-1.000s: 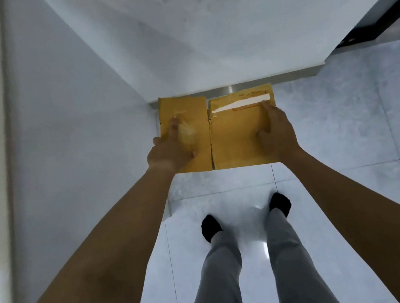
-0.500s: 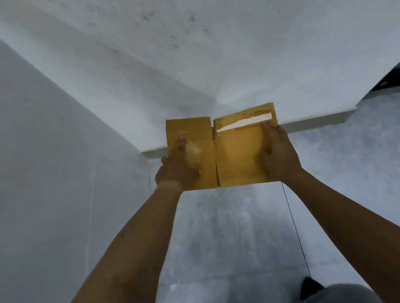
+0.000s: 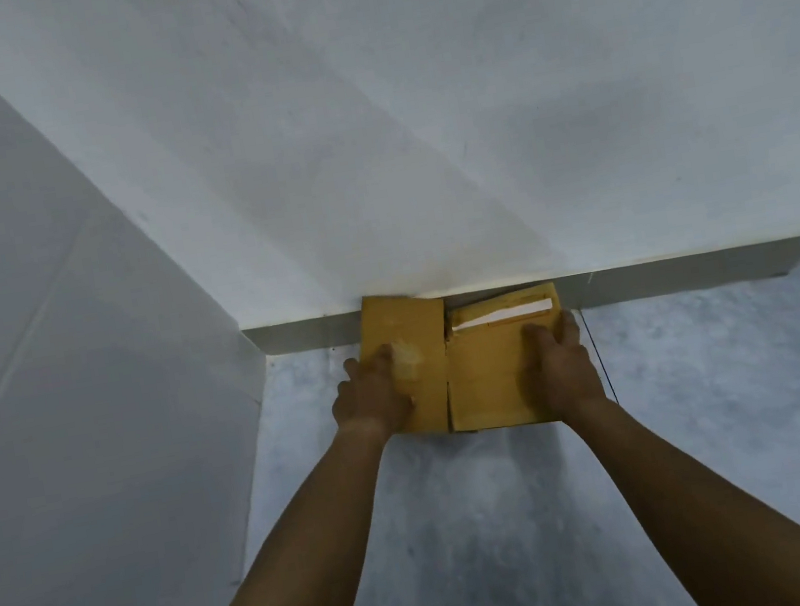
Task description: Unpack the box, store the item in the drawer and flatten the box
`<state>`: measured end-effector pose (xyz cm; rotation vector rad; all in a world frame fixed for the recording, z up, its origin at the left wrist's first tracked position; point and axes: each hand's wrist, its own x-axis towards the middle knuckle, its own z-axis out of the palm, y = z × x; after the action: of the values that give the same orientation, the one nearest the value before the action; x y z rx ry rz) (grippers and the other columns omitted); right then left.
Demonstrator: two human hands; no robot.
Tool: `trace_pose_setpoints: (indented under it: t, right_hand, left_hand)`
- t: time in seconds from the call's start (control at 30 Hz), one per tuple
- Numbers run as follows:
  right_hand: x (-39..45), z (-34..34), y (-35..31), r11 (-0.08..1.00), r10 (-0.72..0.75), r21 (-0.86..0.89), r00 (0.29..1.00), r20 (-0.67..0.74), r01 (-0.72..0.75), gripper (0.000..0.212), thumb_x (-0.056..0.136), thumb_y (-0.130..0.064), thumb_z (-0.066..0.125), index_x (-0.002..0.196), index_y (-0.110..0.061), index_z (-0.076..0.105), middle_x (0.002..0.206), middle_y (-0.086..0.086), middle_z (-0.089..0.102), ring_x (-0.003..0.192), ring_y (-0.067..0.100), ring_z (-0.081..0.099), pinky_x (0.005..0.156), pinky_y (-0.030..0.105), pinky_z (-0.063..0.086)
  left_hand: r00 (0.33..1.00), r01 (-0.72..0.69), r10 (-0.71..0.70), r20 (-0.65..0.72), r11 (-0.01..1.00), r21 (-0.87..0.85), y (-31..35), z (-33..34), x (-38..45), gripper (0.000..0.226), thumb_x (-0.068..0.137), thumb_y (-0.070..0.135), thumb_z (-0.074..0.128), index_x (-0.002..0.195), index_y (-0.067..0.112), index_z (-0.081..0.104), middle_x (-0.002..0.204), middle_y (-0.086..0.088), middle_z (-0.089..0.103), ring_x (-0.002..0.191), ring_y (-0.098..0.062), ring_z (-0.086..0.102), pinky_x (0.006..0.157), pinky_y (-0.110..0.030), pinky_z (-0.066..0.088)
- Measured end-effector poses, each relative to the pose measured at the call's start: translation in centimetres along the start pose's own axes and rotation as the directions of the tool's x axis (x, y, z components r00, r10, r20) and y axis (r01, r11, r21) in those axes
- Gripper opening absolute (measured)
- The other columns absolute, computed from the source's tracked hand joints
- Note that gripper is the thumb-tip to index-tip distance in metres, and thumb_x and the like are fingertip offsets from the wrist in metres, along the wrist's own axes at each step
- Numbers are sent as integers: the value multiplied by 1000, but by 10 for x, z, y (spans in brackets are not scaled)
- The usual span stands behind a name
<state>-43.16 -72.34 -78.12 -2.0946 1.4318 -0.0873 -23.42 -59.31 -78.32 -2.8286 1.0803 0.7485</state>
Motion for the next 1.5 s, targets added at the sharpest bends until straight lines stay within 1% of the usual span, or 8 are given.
trace_pose_setpoints:
  t: [0.1,0.2,0.37,0.5,0.67,0.83,1.03,1.5]
  right_hand:
    - [7,11,11,998,-7,-62,999,40,10,49,96,-18,45,144,-19,31,158,17,5,131,44,31,103,53,38]
    - [13,20,25,984,6,-178,995,95,11,47,95,-26,47,140,-21,32,160,14,-4,131,44,28,103,54,36]
    - [18,39,37,963,77,-269,956,282,2,58,95,-47,44,146,-28,23,161,9,-4,146,38,-1,114,61,17]
    - [22,49,36,961,43,-268,925,379,66,61,94,-53,42,146,-28,22,161,8,2,146,39,7,113,60,22]
    - [23,55,36,949,35,-294,886,463,116,69,94,-58,37,151,-26,12,161,12,-4,147,40,4,117,57,19]
    - [26,55,39,949,61,-300,872,486,101,72,95,-59,37,152,-29,6,161,9,-13,147,39,-6,118,57,14]
    - [24,59,41,927,63,-357,886,460,119,73,94,-60,38,152,-32,4,161,7,-14,147,38,-4,116,60,15]
    - [27,47,32,930,55,-350,902,427,109,65,94,-54,45,147,-25,21,161,11,-4,145,41,8,113,60,24]
  left_hand:
    - [999,-39,39,8,999,8,2,27,5,78,86,43,61,149,33,18,149,-17,22,119,-38,49,88,-43,48]
    - [995,-83,83,54,996,-13,4,46,7,74,89,43,56,150,35,16,158,-17,6,130,-43,41,99,-46,43]
    - [978,-172,166,129,984,38,4,63,6,69,91,52,50,150,37,17,161,-14,-4,135,-40,34,103,-47,42]
    - [953,-275,240,187,943,190,10,66,10,71,89,60,47,149,37,17,159,-12,7,141,-40,23,107,-57,34]
    - [937,-269,213,278,946,180,8,73,15,81,89,66,42,153,38,0,163,-6,-15,149,-39,0,114,-62,20]
    - [933,-287,219,285,931,224,5,78,20,84,89,71,35,152,39,-10,161,-6,-22,149,-37,-8,117,-59,15]
    - [928,-276,199,315,936,219,5,80,23,89,86,73,39,152,39,-12,161,-6,-23,149,-37,-12,117,-58,15]
    - [930,-270,189,315,934,236,10,69,19,85,90,67,40,153,38,-9,162,-9,-18,149,-39,-5,116,-60,17]
